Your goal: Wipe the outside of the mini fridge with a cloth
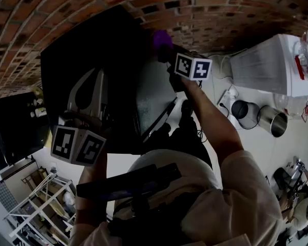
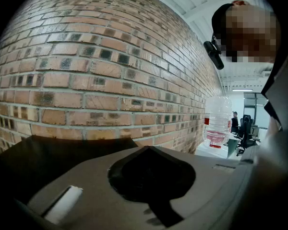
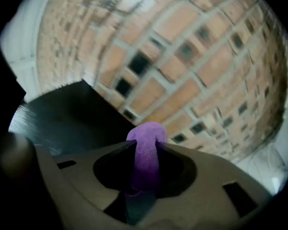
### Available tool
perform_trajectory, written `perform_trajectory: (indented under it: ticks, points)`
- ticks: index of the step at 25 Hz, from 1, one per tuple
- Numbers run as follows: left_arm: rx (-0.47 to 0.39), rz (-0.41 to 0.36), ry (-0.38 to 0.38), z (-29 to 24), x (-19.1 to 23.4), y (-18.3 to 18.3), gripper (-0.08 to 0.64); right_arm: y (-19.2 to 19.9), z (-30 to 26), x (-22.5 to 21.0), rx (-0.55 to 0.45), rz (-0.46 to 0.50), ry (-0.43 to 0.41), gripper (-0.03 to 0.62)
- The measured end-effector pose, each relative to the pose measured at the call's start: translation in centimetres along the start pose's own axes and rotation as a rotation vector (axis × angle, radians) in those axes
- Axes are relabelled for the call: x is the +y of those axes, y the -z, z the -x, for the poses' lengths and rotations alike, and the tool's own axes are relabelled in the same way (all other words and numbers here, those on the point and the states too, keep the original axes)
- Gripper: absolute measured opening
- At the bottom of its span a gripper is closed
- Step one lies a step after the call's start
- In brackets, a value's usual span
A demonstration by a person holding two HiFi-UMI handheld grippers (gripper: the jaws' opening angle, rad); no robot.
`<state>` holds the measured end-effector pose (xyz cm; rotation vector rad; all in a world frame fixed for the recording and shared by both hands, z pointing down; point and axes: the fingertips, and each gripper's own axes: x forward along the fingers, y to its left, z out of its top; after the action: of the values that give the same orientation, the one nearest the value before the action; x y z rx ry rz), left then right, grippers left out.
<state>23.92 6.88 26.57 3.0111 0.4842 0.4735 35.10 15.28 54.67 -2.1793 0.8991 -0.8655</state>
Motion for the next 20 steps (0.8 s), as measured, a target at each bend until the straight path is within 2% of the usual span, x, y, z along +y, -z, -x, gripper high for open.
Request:
perform_trajectory:
  ticks: [5, 10, 14, 20]
  points:
    - [0.000, 0.000, 0.002, 0.0, 0.0, 0.0, 0.008, -5.9, 6.9, 10.1, -0.172, 0.084, -0.187, 0.115]
    - [0.003, -0.002, 0.003, 0.0, -0.1, 0.0, 0.008, -7.2, 12.1, 18.0, -0.246, 0.114, -0.328, 0.115]
    - [0.001, -0.001, 0.005, 0.0, -0.1, -0.1, 0.008, -6.5, 14.3, 21.4, -0.271, 0.102, -0.388, 0.115]
    - [0.002, -0.001, 0.007, 0.0, -0.1, -0.1, 0.008, -4.5, 15.1, 22.9, -0.249, 0.076, -0.421, 0.115]
